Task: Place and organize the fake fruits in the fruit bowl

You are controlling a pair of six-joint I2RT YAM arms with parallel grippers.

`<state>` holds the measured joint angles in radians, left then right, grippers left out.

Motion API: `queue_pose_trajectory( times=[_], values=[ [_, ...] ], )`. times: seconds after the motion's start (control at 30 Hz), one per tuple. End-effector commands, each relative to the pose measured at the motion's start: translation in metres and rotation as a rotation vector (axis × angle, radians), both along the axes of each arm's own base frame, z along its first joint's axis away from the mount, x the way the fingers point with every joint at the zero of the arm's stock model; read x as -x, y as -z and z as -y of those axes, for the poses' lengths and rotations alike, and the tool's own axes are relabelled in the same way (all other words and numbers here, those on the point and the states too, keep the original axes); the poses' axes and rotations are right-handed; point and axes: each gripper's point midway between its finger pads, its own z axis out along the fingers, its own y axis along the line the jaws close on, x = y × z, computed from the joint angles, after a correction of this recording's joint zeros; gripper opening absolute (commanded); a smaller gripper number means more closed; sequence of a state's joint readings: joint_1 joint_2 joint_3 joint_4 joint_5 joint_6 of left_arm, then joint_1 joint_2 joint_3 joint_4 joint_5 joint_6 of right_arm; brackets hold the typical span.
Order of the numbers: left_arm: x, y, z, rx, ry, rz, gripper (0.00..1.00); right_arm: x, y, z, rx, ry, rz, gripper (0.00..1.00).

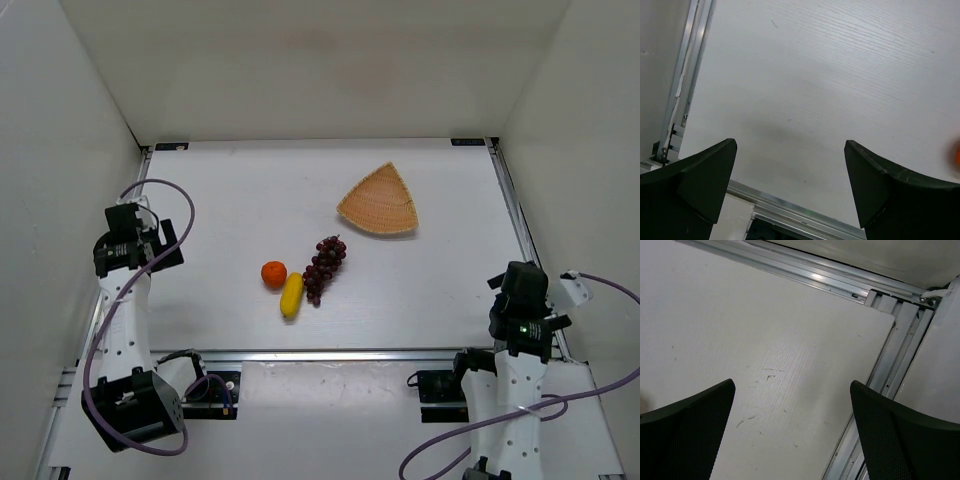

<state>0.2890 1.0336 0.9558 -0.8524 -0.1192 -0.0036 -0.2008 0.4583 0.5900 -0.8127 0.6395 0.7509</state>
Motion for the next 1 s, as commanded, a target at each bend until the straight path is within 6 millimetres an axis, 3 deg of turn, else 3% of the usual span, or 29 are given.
queue_pose_trajectory(
  times=[0.0,0.03,0.17,0.23,0.27,0.3,0.33,0.37,0.4,0.43,0.47,0.5,0.53,0.6,0.63,0.7,0.73,0.77,0.8,0.83,0.97],
  values=[
    [-0.007,-0.005,0.014,0.042,0.089,0.056,1.0,-0.02,0.004,-0.011,0.0,-0.151,-0.023,1.0],
    [-0.008,-0.005,0.017,0.053,0.099,0.059,1.0,-0.039,0.002,-0.034,-0.062,-0.299,0.02,1.0],
    [-0.004,0.006,0.022,0.071,0.145,0.022,1.0,-0.081,-0.013,-0.092,-0.173,-0.664,0.055,1.0],
    [-0.005,0.006,0.024,0.065,0.161,0.02,1.0,-0.091,-0.023,-0.128,-0.186,-0.8,0.048,1.0],
    [-0.004,0.012,0.027,0.072,0.169,0.001,1.0,-0.099,-0.021,-0.138,-0.168,-0.82,0.013,1.0],
    [-0.005,0.012,0.03,0.067,0.192,-0.002,1.0,-0.108,-0.038,-0.148,-0.134,-0.834,0.029,1.0],
    [-0.005,0.012,0.03,0.067,0.192,-0.002,1.0,-0.108,-0.042,-0.178,-0.108,-0.923,0.011,1.0],
    [-0.005,0.012,0.033,0.067,0.203,-0.002,1.0,-0.118,-0.033,-0.185,-0.079,-0.905,-0.049,1.0],
    [-0.003,0.016,0.031,0.056,0.202,-0.016,1.0,-0.125,-0.047,-0.204,-0.096,-0.938,-0.037,1.0],
    [-0.003,0.016,0.029,0.045,0.193,-0.019,1.0,-0.124,-0.047,-0.235,-0.142,-1.001,-0.047,1.0],
    [-0.003,0.019,0.029,0.049,0.193,-0.031,1.0,-0.129,-0.029,-0.256,-0.171,-1.033,-0.125,1.0],
    [-0.002,0.019,0.026,0.039,0.185,-0.035,1.0,-0.131,-0.027,-0.275,-0.196,-1.065,-0.145,1.0],
    [-0.002,0.019,0.026,0.039,0.184,-0.035,1.0,-0.136,-0.022,-0.308,-0.235,-1.109,-0.179,1.0],
    [-0.003,0.021,0.026,0.042,0.184,-0.043,1.0,-0.141,-0.018,-0.341,-0.267,-1.153,-0.201,1.0],
    [-0.003,0.021,0.026,0.042,0.184,-0.043,1.0,-0.139,0.002,-0.362,-0.282,-1.182,-0.267,1.0],
    [-0.003,0.021,0.026,0.042,0.184,-0.043,1.0,-0.142,-0.003,-0.397,-0.356,-1.239,-0.272,1.0],
    [-0.003,0.021,0.026,0.042,0.184,-0.043,1.0,-0.138,0.019,-0.408,-0.362,-1.241,-0.348,1.0],
    [-0.003,0.021,0.026,0.042,0.184,-0.043,1.0,-0.14,0.027,-0.411,-0.378,-1.209,-0.378,1.0],
    [-0.003,0.023,0.026,0.045,0.184,-0.052,1.0,-0.145,0.02,-0.423,-0.385,-1.211,-0.378,1.0],
    [-0.003,0.023,0.026,0.045,0.184,-0.052,1.0,-0.136,0.046,-0.421,-0.371,-1.183,-0.494,1.0],
    [-0.003,0.025,0.026,0.048,0.184,-0.061,1.0,-0.134,0.073,-0.43,-0.35,-1.131,-0.619,1.0]
  ],
)
